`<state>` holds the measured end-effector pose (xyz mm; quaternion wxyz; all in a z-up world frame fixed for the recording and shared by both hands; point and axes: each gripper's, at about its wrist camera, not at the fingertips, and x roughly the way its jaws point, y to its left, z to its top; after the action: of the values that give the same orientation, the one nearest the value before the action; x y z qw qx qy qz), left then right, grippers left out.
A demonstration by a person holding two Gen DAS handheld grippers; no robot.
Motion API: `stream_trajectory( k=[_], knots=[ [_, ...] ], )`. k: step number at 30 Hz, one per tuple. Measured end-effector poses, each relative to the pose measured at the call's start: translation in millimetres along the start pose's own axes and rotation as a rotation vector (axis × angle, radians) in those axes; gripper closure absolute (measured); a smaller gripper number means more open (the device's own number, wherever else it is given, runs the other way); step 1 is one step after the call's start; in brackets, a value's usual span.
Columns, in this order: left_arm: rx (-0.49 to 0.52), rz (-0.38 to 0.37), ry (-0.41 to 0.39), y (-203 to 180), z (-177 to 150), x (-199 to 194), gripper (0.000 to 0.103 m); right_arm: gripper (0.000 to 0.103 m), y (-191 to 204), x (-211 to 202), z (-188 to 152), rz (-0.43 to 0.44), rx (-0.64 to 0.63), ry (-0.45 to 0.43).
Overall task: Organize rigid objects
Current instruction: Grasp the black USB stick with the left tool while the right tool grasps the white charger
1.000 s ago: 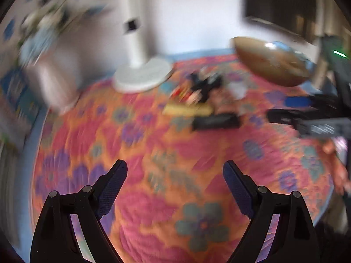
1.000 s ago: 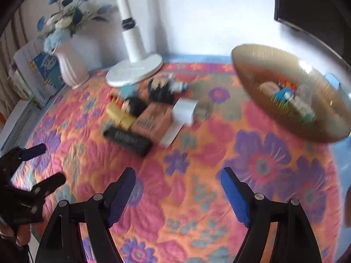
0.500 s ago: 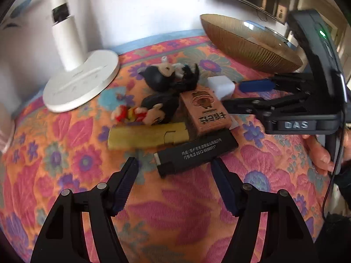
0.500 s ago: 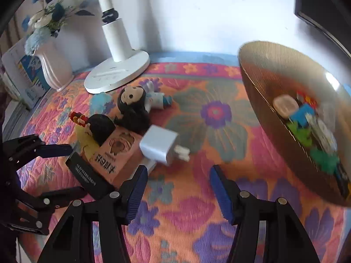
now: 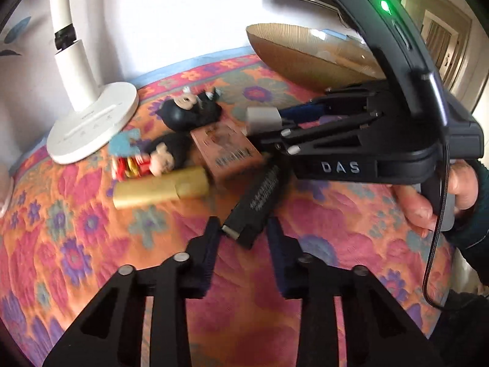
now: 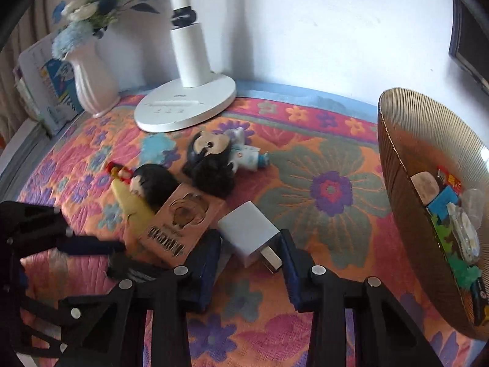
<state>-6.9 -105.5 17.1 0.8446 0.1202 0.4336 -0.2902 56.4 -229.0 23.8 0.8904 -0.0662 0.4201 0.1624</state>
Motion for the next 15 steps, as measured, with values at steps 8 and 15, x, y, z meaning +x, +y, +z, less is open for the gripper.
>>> stream_trajectory(
  k=[8, 15],
  knots=[
    [-0.126, 0.008, -0.012, -22.7, -54.0, -41.3, 0.082, 0.066, 6.7, -48.8, -68.0, -0.052, 0.049, 0.028],
    [-0.220, -0.031, -0.001, -23.2, -70.9, -57.0, 0.060, 0.065, 23.5, -82.7, -119.4, -0.038, 0.062, 0.017]
  ],
)
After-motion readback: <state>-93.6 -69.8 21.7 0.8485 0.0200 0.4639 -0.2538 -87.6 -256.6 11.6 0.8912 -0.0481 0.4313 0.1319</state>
